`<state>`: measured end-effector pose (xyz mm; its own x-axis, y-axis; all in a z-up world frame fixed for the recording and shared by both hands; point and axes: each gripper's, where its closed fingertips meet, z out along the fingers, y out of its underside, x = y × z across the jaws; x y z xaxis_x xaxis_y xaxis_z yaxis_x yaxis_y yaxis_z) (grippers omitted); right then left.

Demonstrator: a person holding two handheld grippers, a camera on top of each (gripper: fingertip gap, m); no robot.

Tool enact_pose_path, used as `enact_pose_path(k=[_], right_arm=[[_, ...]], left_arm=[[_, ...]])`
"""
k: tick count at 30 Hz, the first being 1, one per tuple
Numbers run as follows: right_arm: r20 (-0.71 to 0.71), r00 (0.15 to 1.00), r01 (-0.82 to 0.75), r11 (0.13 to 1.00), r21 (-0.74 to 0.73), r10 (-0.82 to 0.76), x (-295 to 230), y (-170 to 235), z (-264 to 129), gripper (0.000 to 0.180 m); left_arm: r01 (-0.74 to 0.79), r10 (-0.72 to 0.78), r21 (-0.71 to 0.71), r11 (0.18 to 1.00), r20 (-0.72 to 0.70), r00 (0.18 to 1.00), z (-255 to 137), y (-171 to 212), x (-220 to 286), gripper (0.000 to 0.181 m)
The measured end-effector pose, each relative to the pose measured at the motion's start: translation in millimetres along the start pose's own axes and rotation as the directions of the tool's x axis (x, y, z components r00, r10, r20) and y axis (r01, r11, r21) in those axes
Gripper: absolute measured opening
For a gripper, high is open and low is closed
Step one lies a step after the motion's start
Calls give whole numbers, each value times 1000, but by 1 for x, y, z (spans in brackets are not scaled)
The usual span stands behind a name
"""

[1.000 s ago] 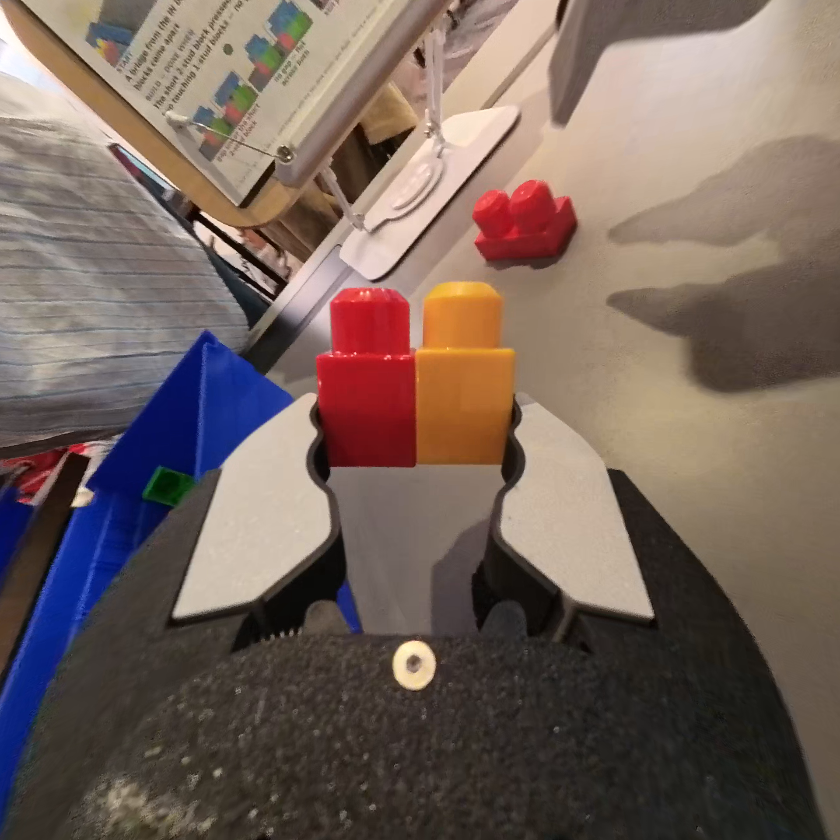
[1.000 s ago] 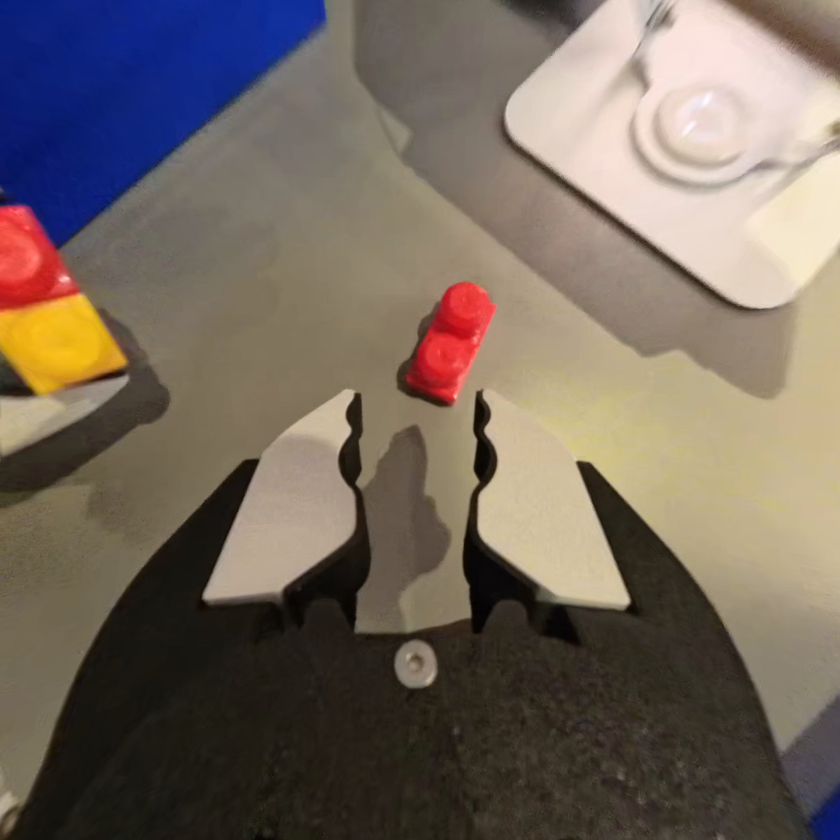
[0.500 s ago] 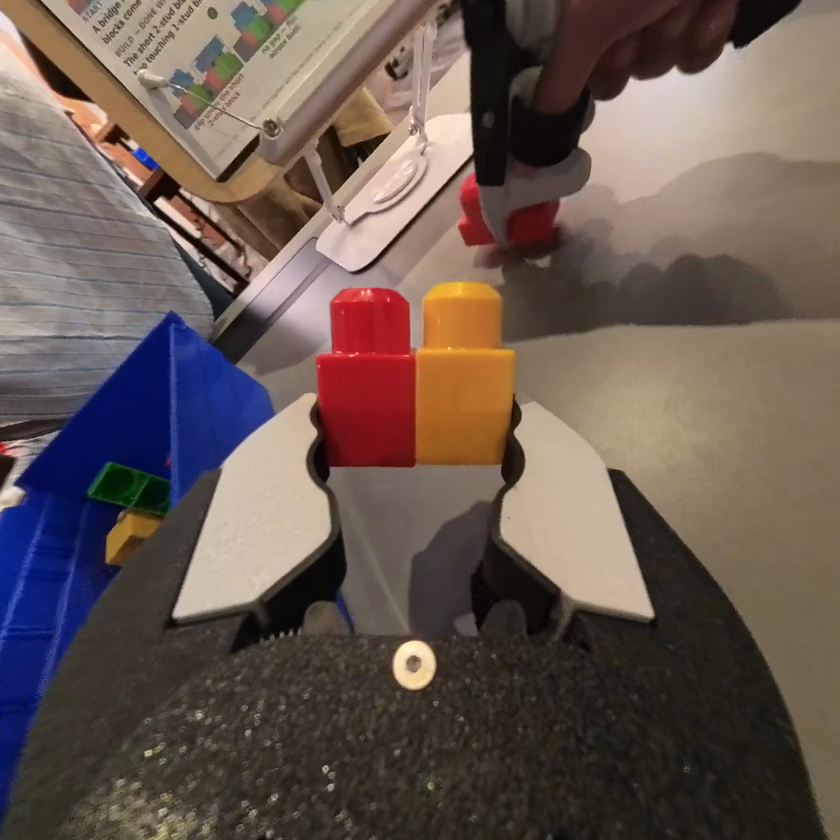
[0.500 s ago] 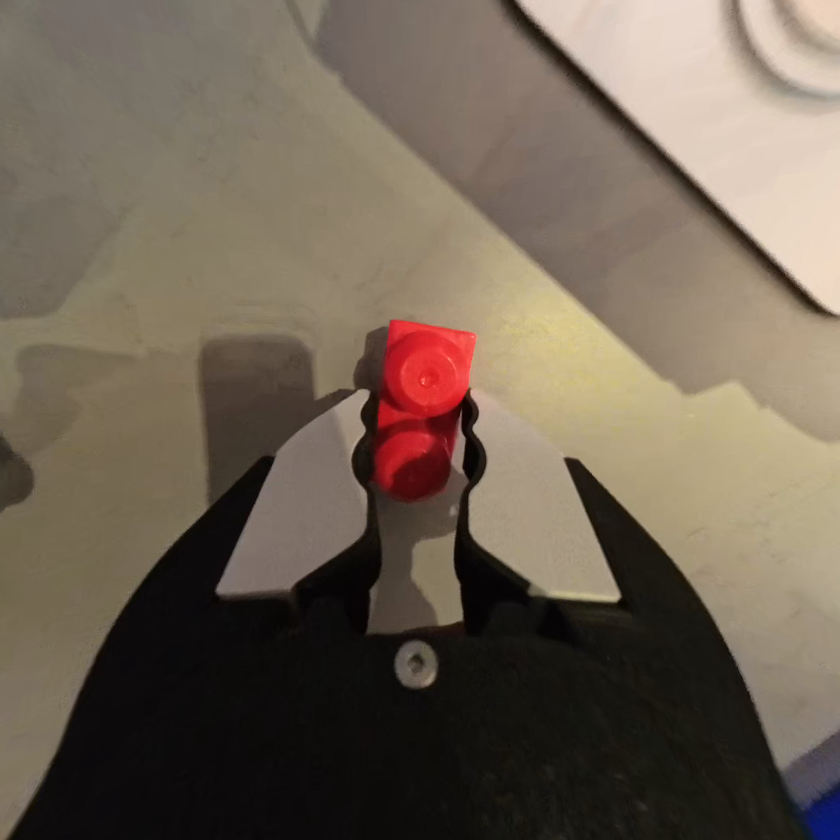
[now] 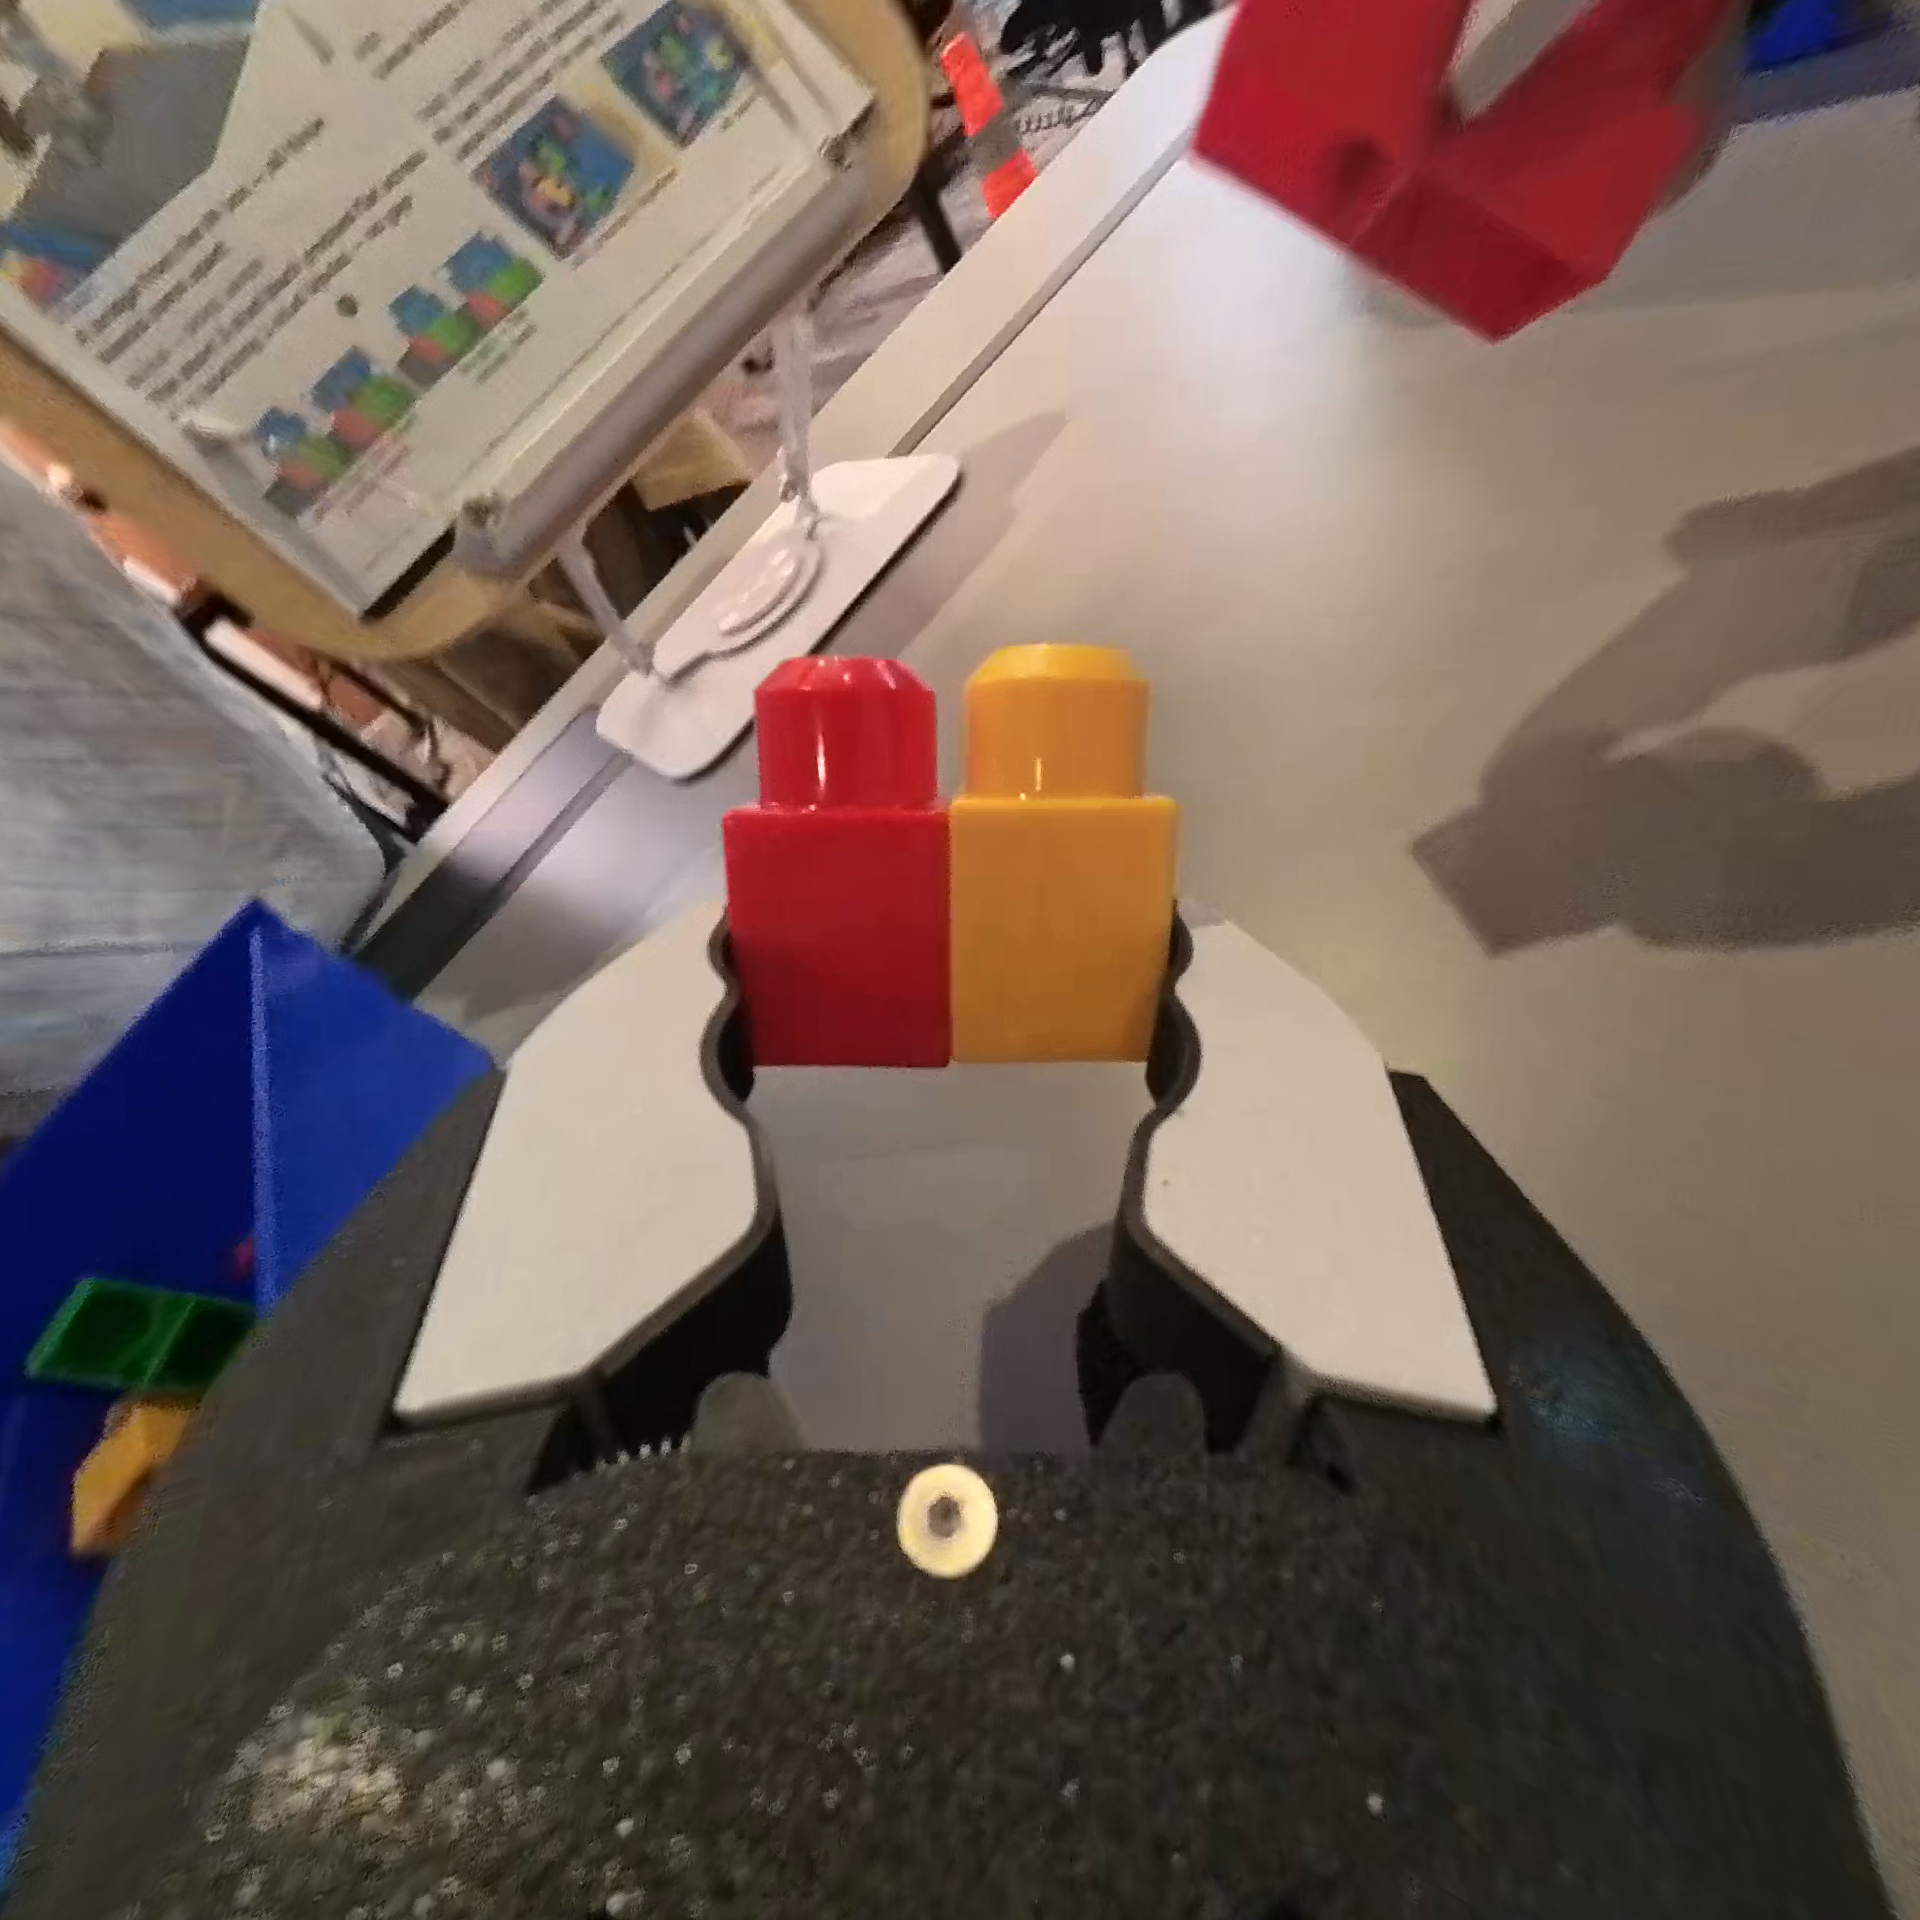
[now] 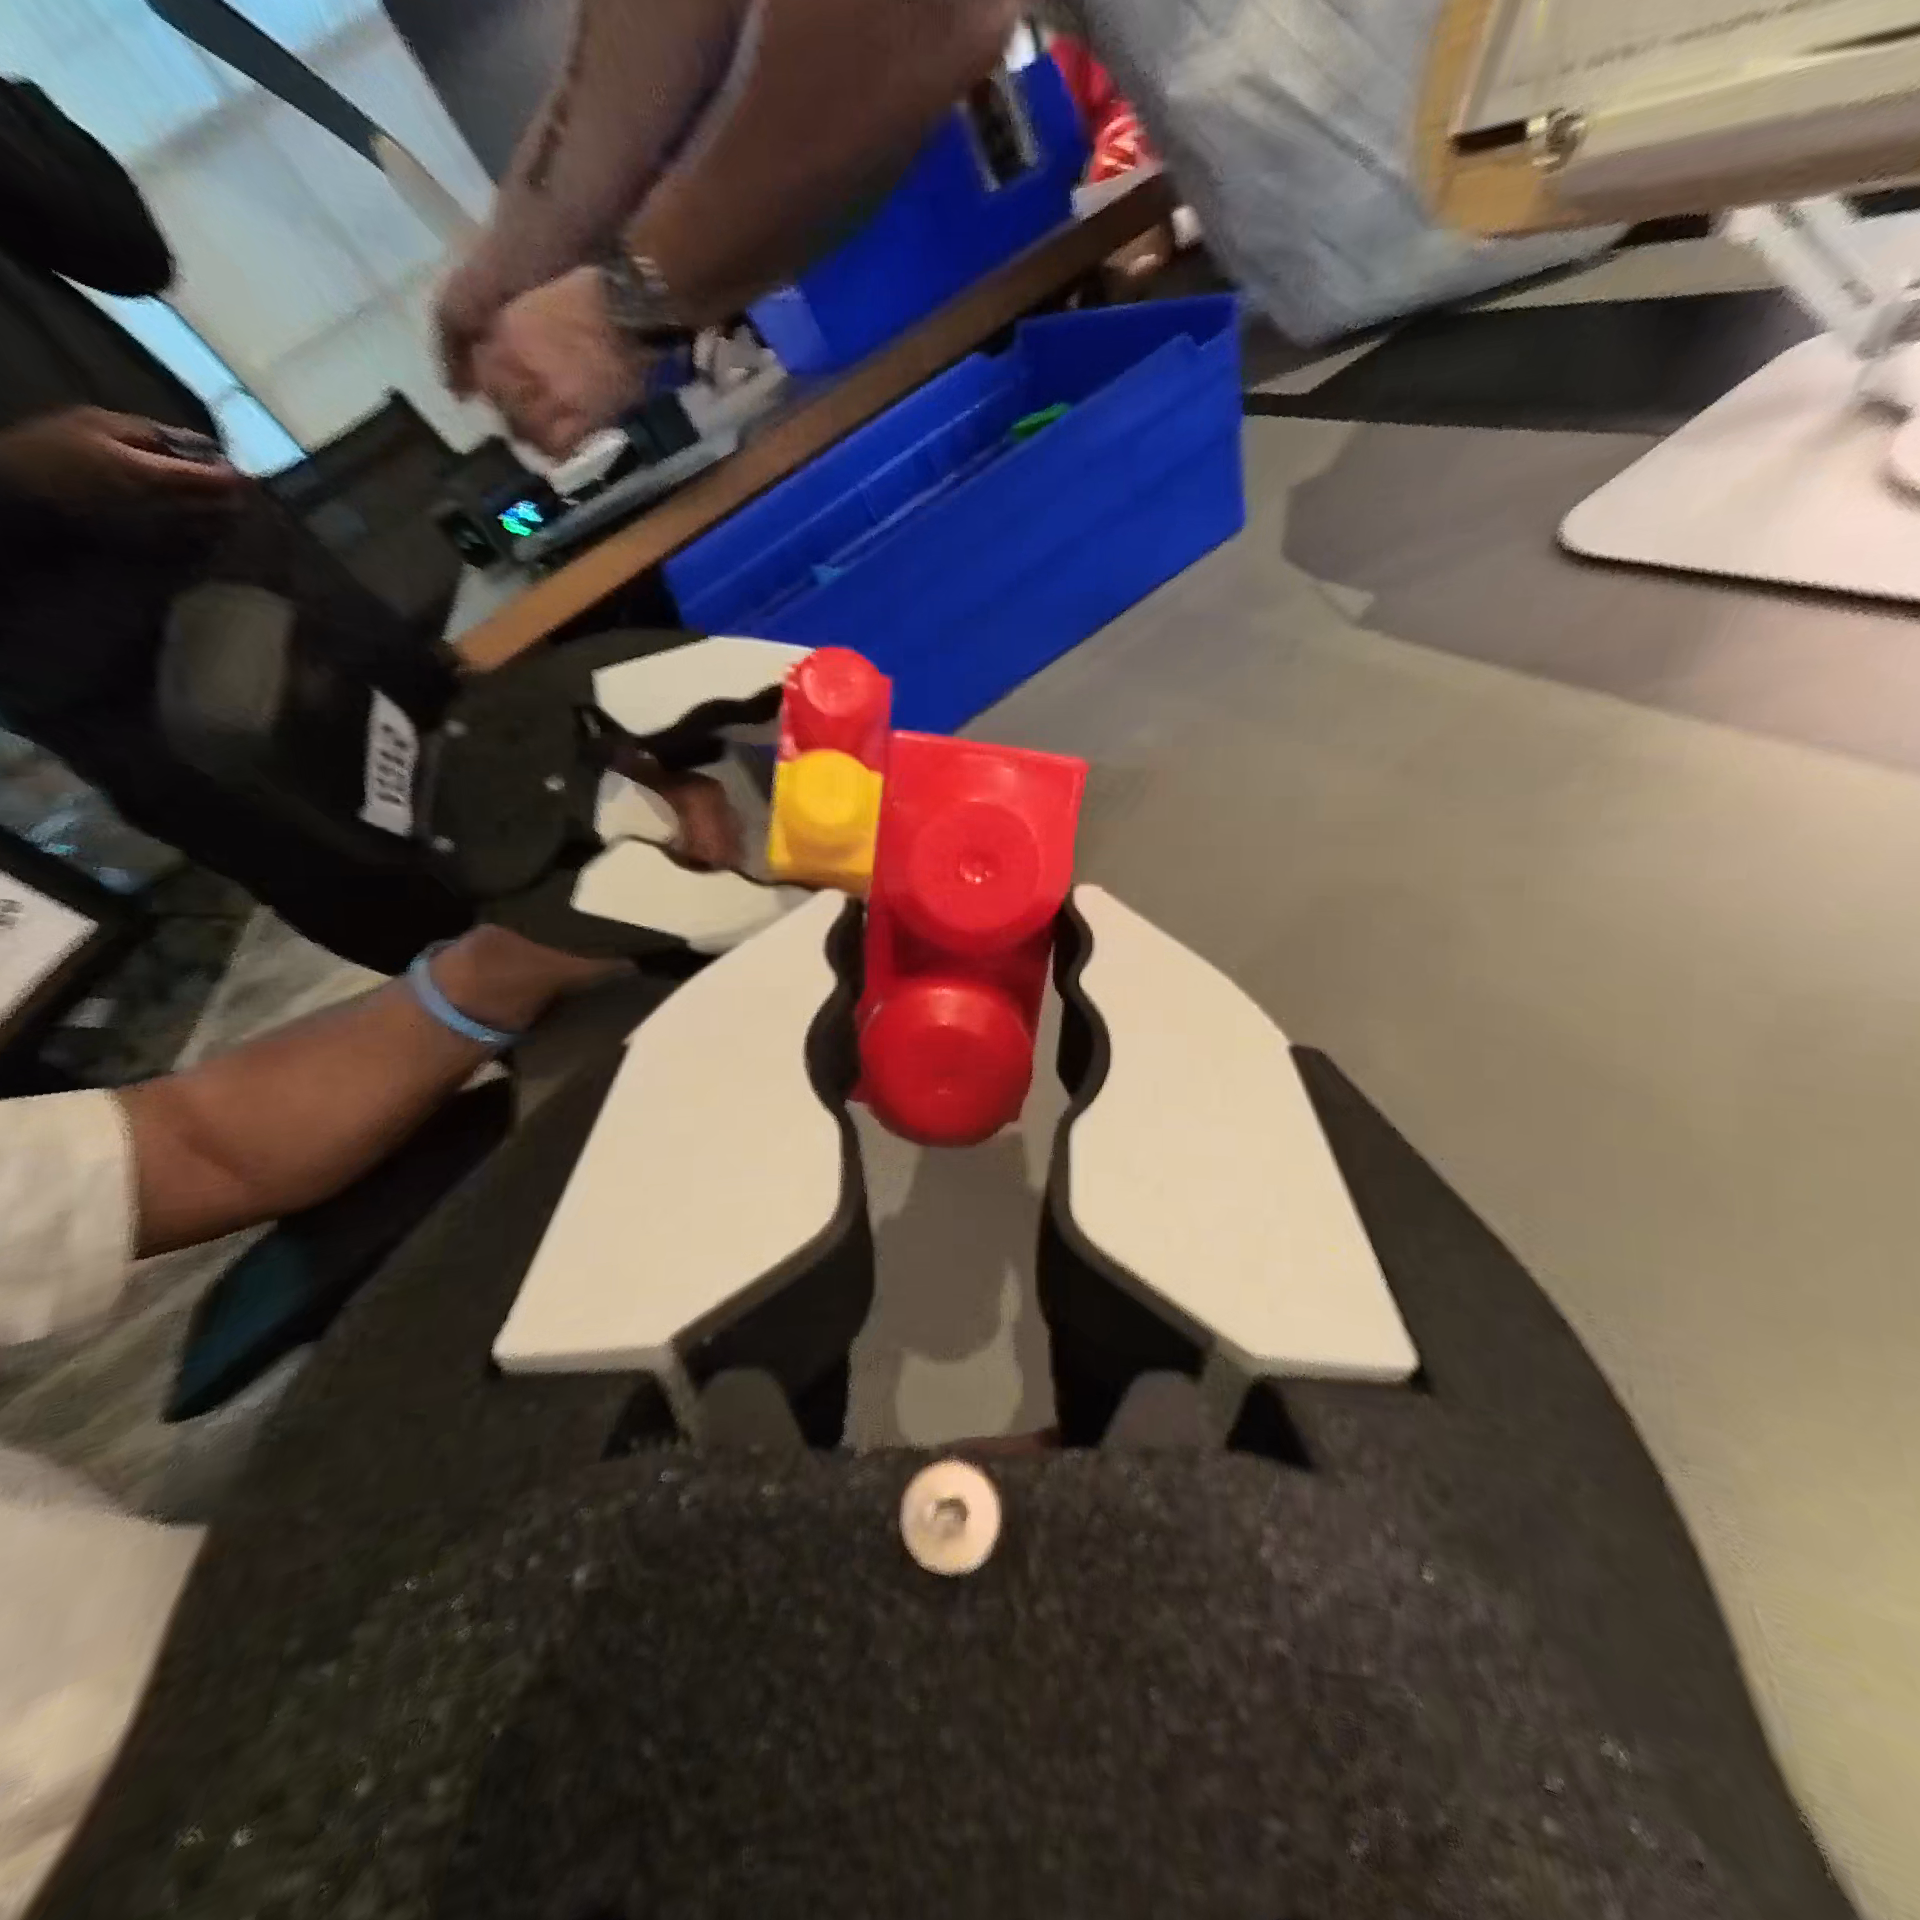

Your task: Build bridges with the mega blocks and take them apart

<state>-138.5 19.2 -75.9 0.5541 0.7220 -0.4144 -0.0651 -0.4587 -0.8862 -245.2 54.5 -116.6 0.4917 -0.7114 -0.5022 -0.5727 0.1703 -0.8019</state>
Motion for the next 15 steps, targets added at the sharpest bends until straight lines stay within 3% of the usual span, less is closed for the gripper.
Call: enact_pose_path(k=[5,15], right_arm=[[147,989,-5,999,-36,10,-32,-14,10,35],[167,986,20,996,-81,-6,-30,6,8,35]], left_arm=[[-213,215,60,975,-24,976,-1,-35,27,74],[-347,348,20,938,-73,935,15,-62,50,74]])
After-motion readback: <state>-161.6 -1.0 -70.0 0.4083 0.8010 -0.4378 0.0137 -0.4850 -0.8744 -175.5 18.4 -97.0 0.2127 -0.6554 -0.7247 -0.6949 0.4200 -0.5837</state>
